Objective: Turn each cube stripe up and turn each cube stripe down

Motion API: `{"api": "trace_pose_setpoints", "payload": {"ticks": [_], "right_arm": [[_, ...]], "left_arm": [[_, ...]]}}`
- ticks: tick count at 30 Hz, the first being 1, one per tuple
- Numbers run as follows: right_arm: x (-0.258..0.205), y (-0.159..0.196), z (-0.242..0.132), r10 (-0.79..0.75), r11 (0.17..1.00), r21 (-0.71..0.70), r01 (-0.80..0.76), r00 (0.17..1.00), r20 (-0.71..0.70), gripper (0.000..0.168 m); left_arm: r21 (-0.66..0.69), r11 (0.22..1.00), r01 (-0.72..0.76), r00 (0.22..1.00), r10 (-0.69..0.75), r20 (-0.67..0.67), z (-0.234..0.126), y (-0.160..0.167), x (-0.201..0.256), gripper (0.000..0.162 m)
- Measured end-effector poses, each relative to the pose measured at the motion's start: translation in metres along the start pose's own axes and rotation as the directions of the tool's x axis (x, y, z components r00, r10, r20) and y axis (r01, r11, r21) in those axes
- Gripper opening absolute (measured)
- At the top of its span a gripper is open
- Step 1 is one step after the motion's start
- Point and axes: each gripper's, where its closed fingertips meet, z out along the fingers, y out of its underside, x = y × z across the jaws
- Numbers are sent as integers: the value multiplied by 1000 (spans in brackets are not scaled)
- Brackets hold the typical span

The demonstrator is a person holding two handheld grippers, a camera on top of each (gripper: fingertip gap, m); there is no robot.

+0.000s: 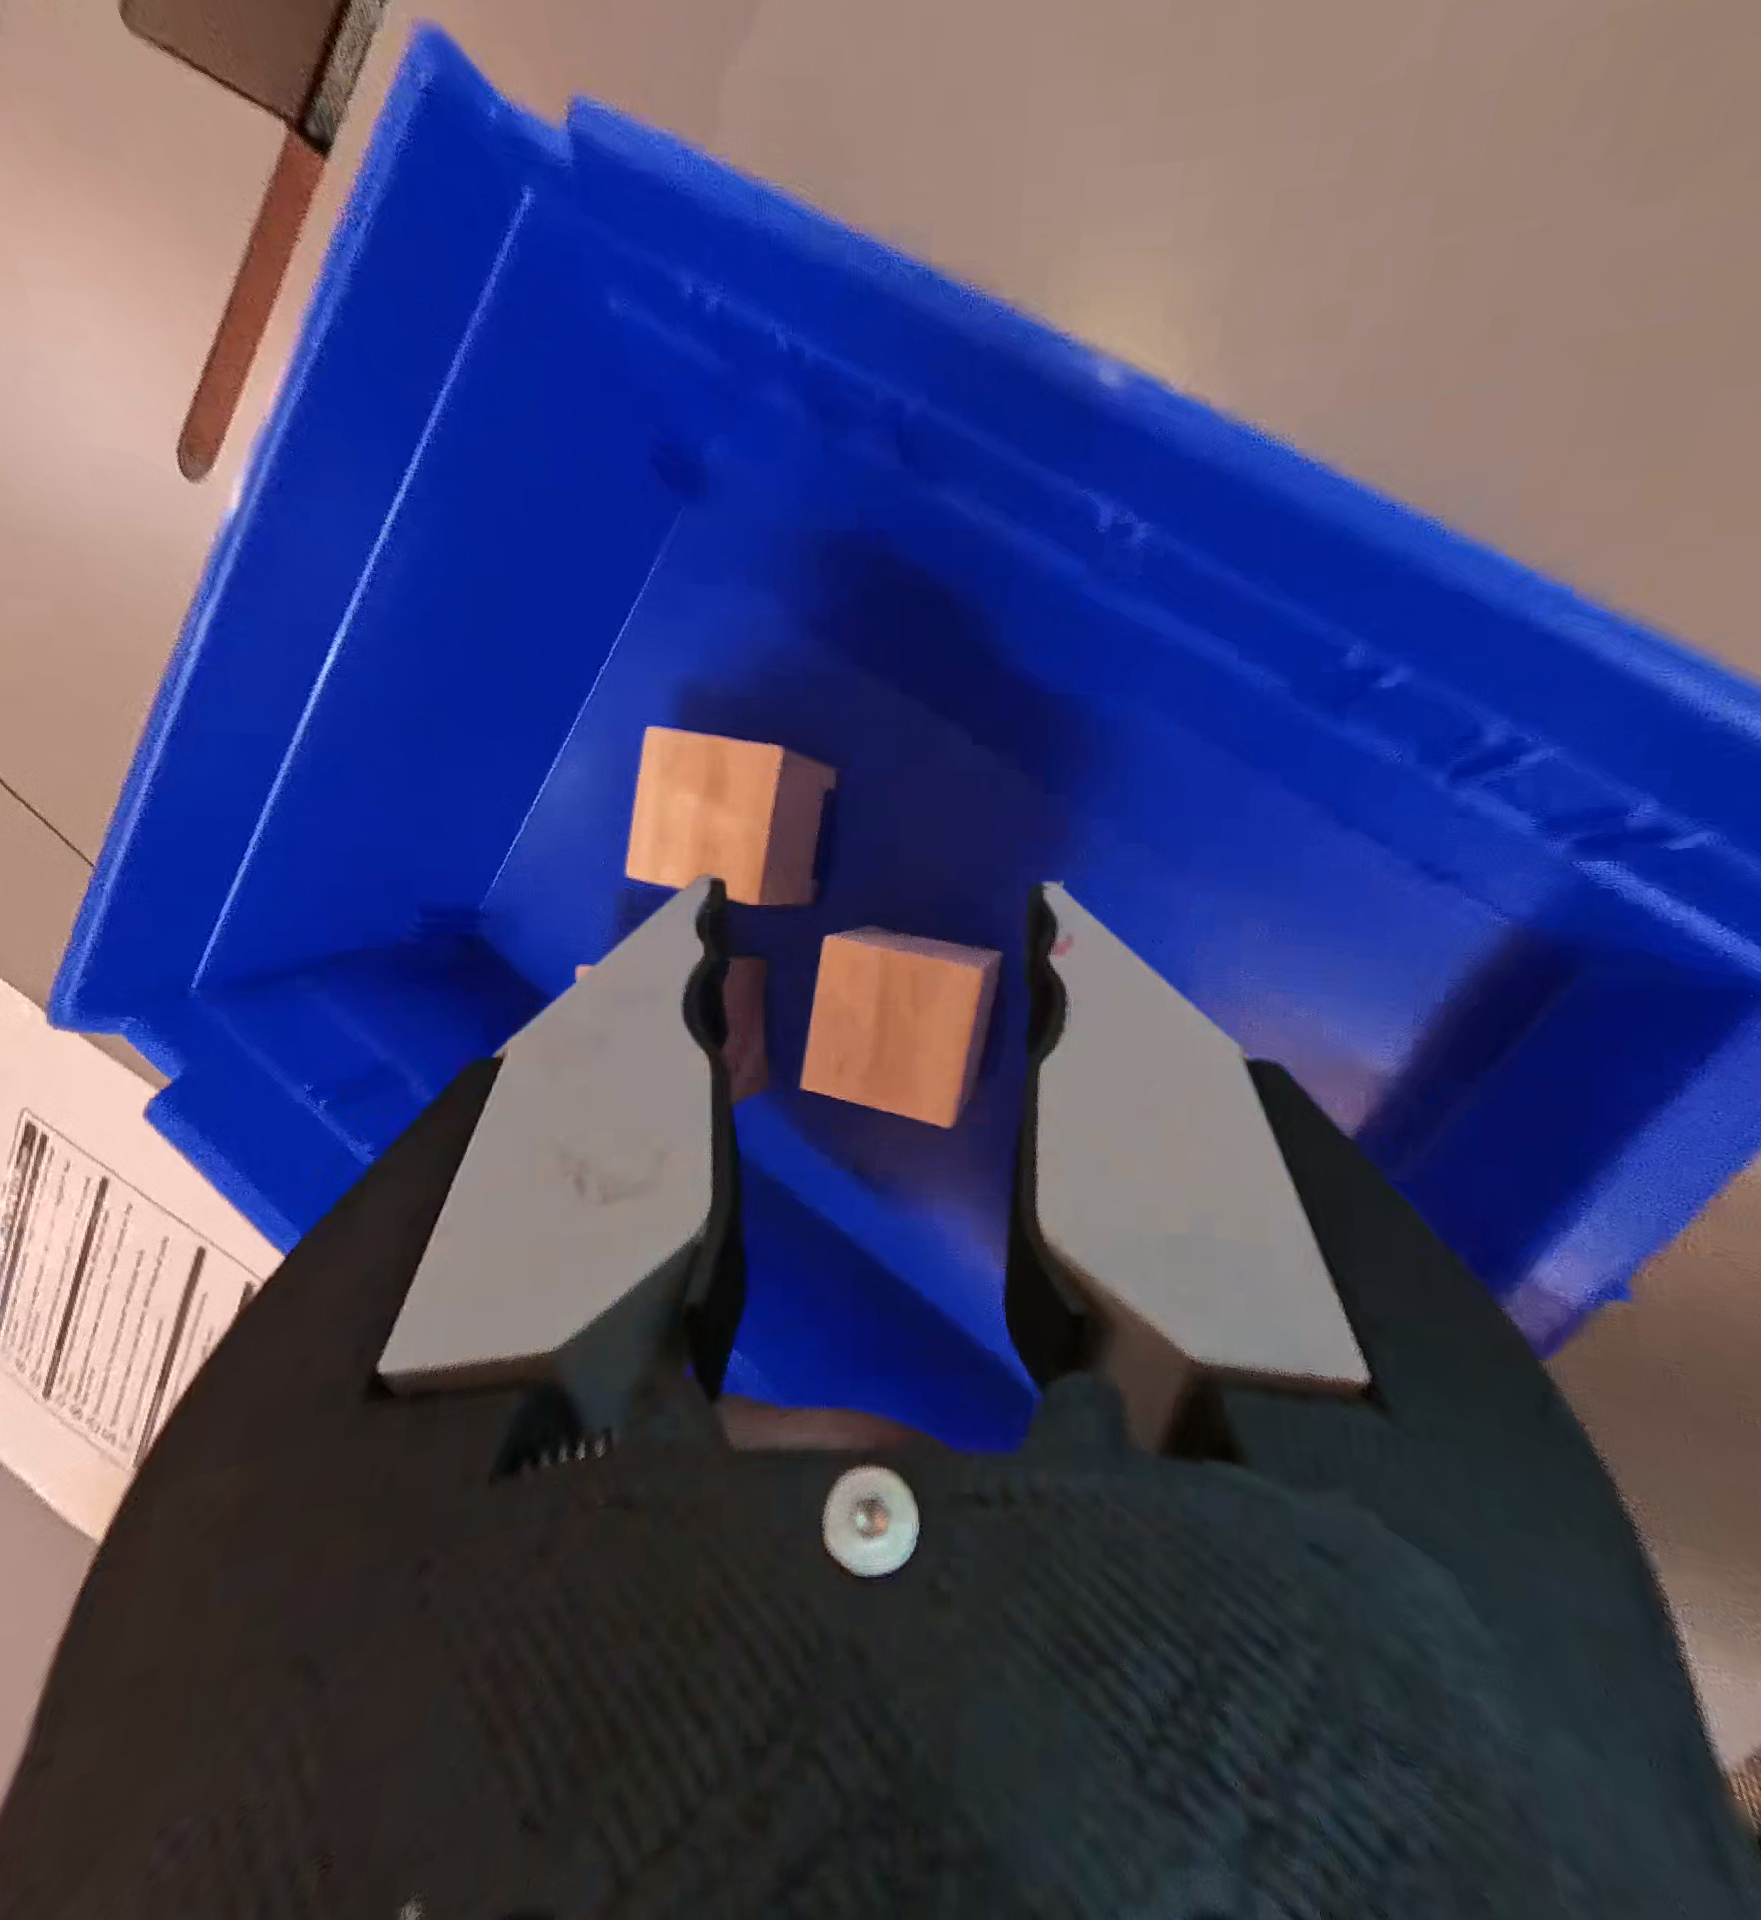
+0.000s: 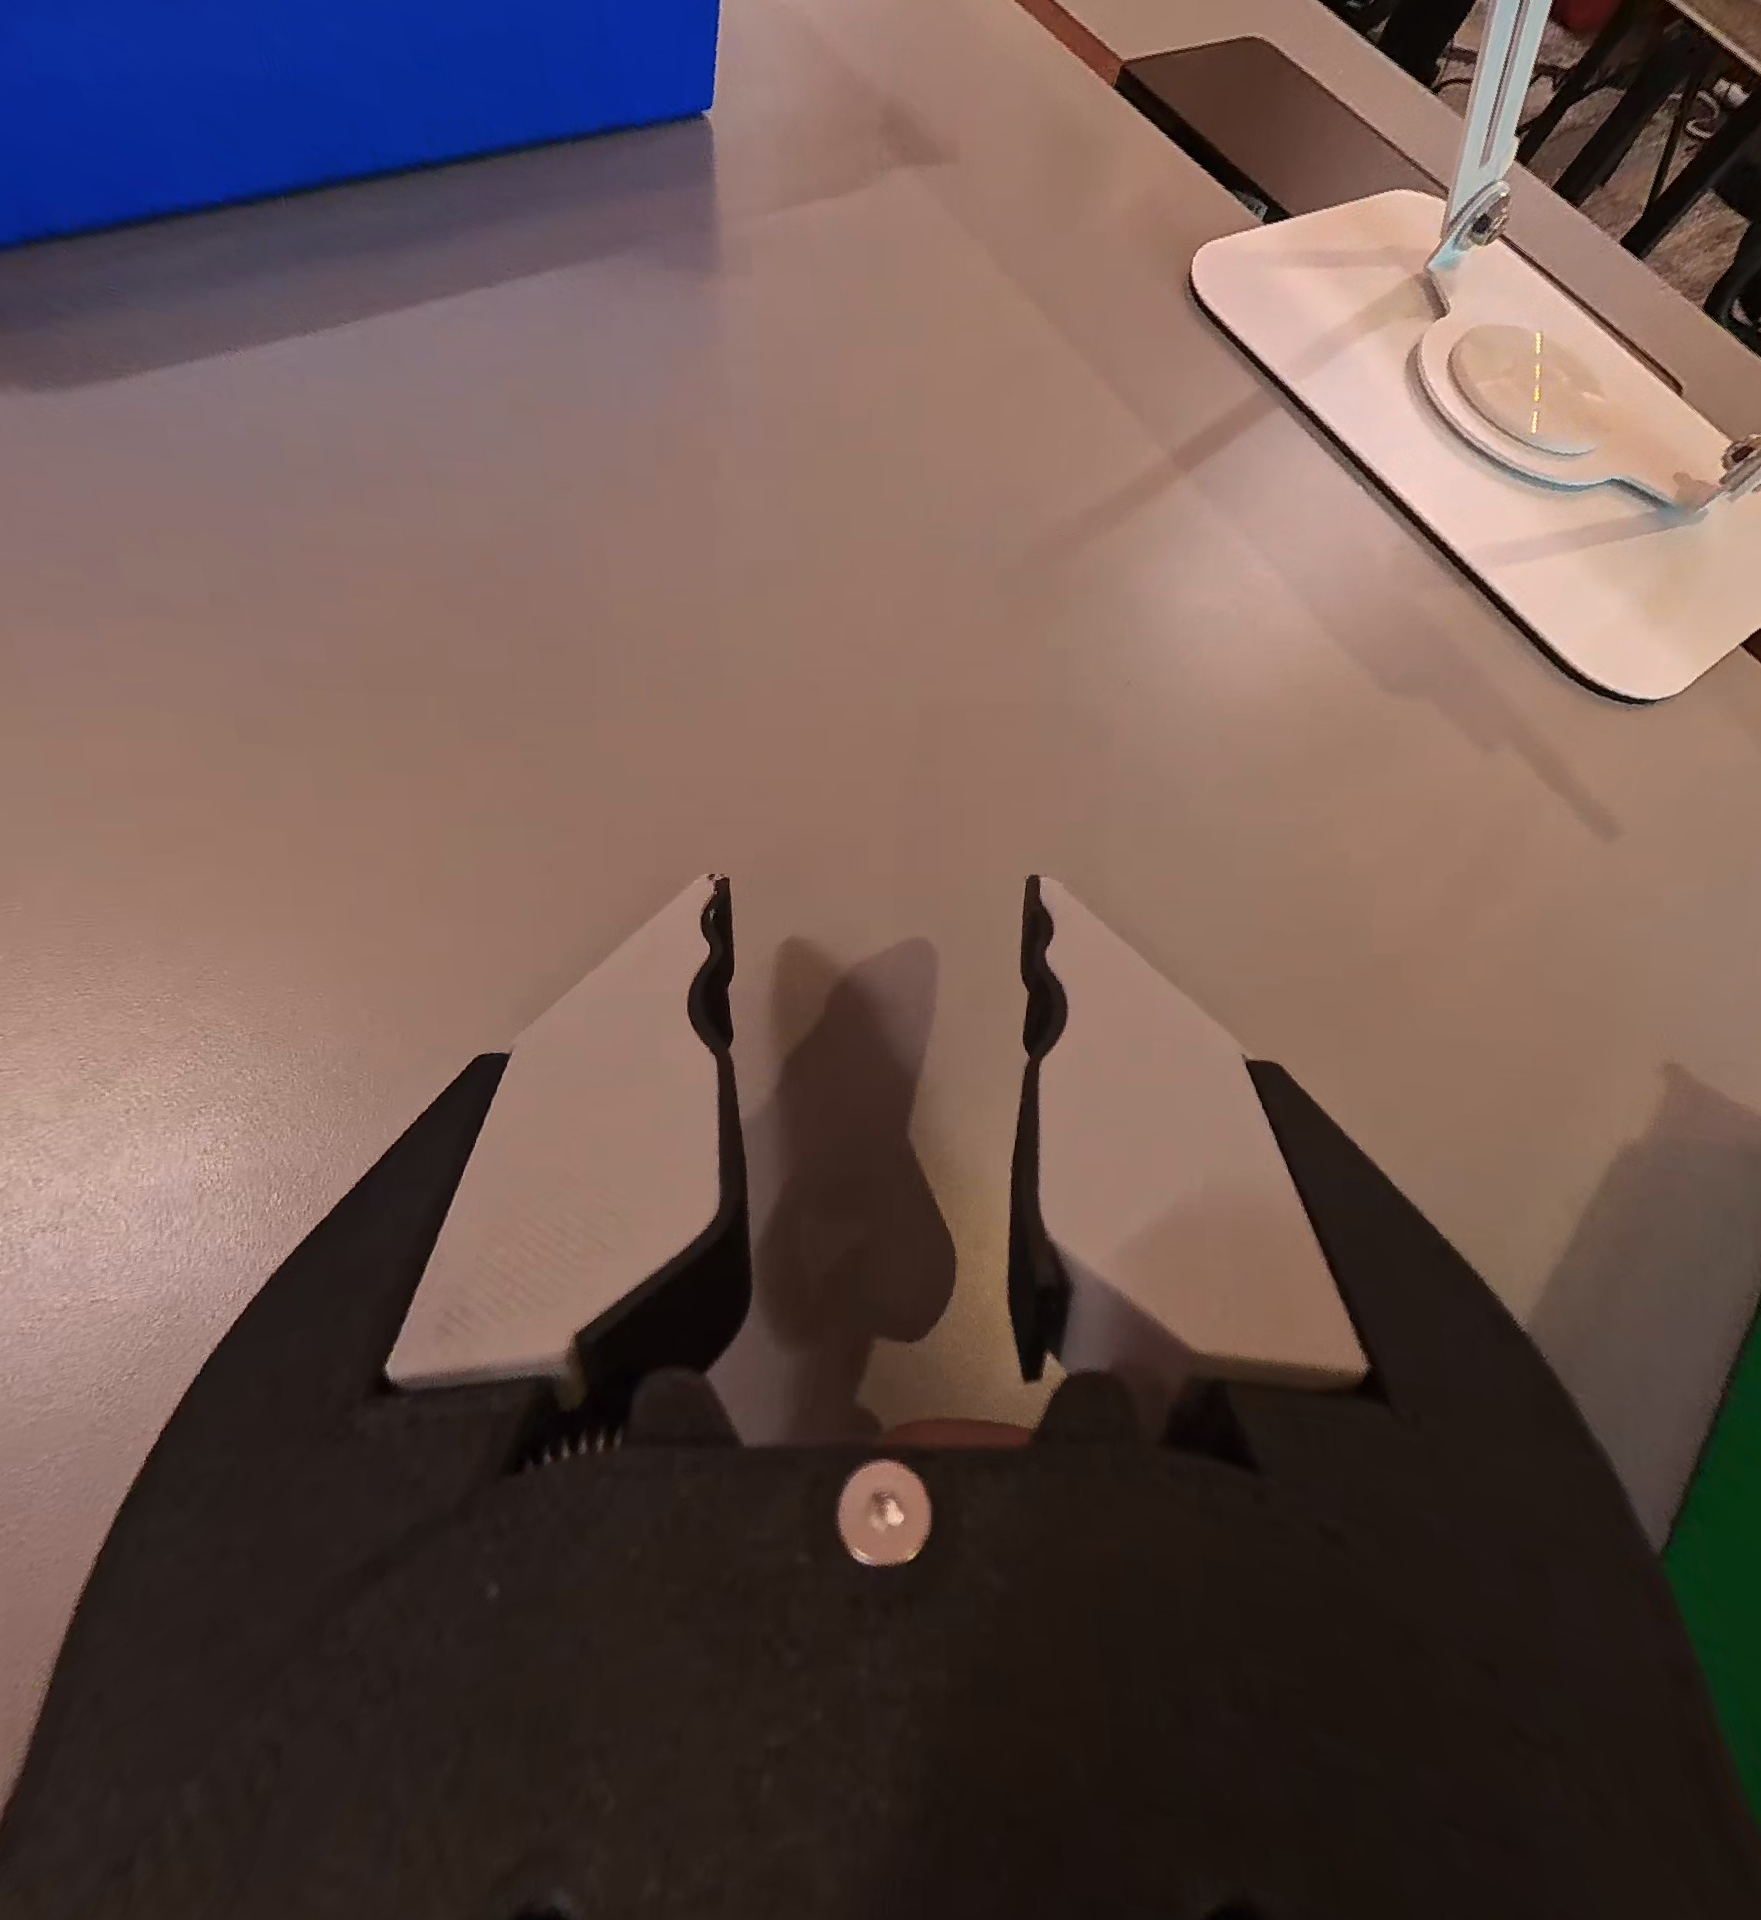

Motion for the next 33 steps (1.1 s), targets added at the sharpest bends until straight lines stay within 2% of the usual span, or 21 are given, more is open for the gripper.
{"api": "trace_pose_setpoints", "payload": {"ticks": [6, 9, 12, 15, 17, 19, 21, 24, 27, 29, 32, 33], "right_arm": [[-3, 4, 4, 11, 1000, -19, -11, 1000, 26, 53], [-5, 3, 4, 3, 1000, -17, -2, 1000, 30, 53], [-8, 1, 4, -5, 1000, -10, 5, 999, 36, 52], [-11, -2, 1, -7, 1000, 5, 7, 998, 56, 53], [-19, -9, -3, 3, 999, 37, -7, 994, 109, 54], [-42, -25, -13, 16, 993, 108, -45, 966, 257, 55], [-77, -47, -35, 12, 976, 186, -115, 877, 480, 56], [-118, -81, -85, 3, 917, 247, -312, 626, 780, 59], [-131, -101, -125, -33, 859, 228, -459, 394, 918, 62], [-133, -108, -147, -71, 826, 210, -523, 272, 960, 57], [-131, -109, -147, -58, 820, 205, -534, 279, 959, 54], [-129, -108, -145, -48, 818, 203, -539, 287, 957, 48]], "left_arm": [[-196, 980, -8, 997, -6, -71, 33, 44, -2, 58], [-321, 946, -51, 993, 13, -120, 43, 65, 4, 45], [-248, 963, -105, 987, 72, -142, 39, 49, 12, 45], [-139, 978, -154, 988, 151, -29, 16, 21, -1, 45], [-4, 974, -228, 970, 228, 81, -11, -13, -4, 45], [181, 930, -321, 942, 295, 160, -43, -58, 14, 45], [356, 829, -431, 902, 378, 209, -71, -104, 57, 45], [529, 623, -576, 811, 518, 273, -95, -152, 143, 45], [640, 443, -628, 751, 561, 349, -103, -186, 212, 44], [680, 364, -637, 738, 544, 400, -100, -203, 238, 44], [708, 319, -630, 735, 539, 411, -82, -219, 258, 44], [719, 303, -626, 736, 533, 417, -79, -223, 262, 44]]}}
